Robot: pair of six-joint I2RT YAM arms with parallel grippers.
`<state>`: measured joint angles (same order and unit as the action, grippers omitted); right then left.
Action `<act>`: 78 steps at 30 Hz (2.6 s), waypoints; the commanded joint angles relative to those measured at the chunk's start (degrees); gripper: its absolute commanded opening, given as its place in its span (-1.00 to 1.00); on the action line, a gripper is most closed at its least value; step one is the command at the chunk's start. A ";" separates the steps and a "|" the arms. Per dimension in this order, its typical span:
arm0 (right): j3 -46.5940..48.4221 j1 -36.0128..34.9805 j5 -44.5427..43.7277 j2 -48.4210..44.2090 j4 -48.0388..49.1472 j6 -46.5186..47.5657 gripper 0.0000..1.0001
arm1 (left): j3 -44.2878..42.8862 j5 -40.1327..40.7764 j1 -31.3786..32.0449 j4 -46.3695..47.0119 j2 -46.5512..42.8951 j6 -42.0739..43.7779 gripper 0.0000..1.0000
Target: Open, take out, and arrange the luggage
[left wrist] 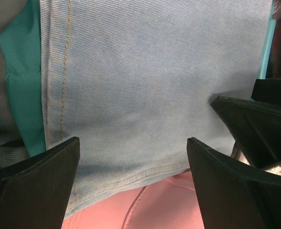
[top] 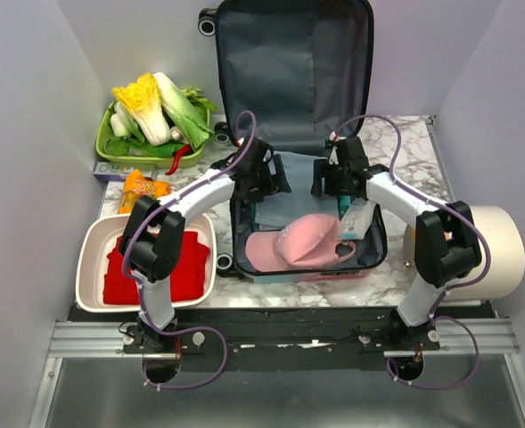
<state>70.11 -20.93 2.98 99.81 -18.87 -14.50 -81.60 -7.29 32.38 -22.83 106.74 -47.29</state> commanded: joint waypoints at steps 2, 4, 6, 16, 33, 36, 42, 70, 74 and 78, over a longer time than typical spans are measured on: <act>-0.67 -0.08 2.53 2.49 0.51 -0.26 -0.04 | 0.39 0.96 -0.04 -0.55 0.05 -0.97 0.98; -0.50 -0.08 3.69 2.23 0.77 -0.35 -0.28 | 0.30 1.14 0.05 -0.55 -0.04 -0.96 0.98; -0.06 -0.08 4.57 1.71 0.68 -0.09 -0.69 | 0.22 1.05 0.05 -0.55 -0.04 -0.88 0.98; 6.00 -0.17 4.49 -3.39 -2.47 -4.88 -0.99 | 1.70 1.23 0.14 2.43 -3.46 2.28 0.98; 9.88 3.87 -5.25 -5.06 -13.56 -3.96 -0.99 | -0.84 2.28 0.14 -2.39 -0.92 3.25 0.98; 8.47 6.16 -5.62 -5.68 -13.47 -3.43 -0.99 | -1.02 2.11 0.14 -3.62 0.13 3.69 0.97; 7.77 7.22 -3.52 -5.59 -12.33 -2.64 -0.99 | -0.31 -3.95 1.10 -0.38 1.80 3.17 0.87; 4.87 7.30 1.85 -7.70 -8.99 -2.29 -0.99 | -10.41 -5.81 4.27 0.78 8.66 2.81 -0.84; 4.60 7.30 4.83 -9.10 -6.45 -0.62 -0.99 | -14.10 -4.66 4.27 -0.46 7.96 5.45 -1.00; 6.88 7.22 8.26 -12.08 -4.86 -0.09 -0.99 | -16.65 -1.16 4.09 -1.34 5.68 8.00 -1.00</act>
<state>75.16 -13.87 6.24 92.33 -27.90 -16.08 -94.65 -11.35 36.23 -23.75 115.59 -42.65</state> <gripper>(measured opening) 0.032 0.031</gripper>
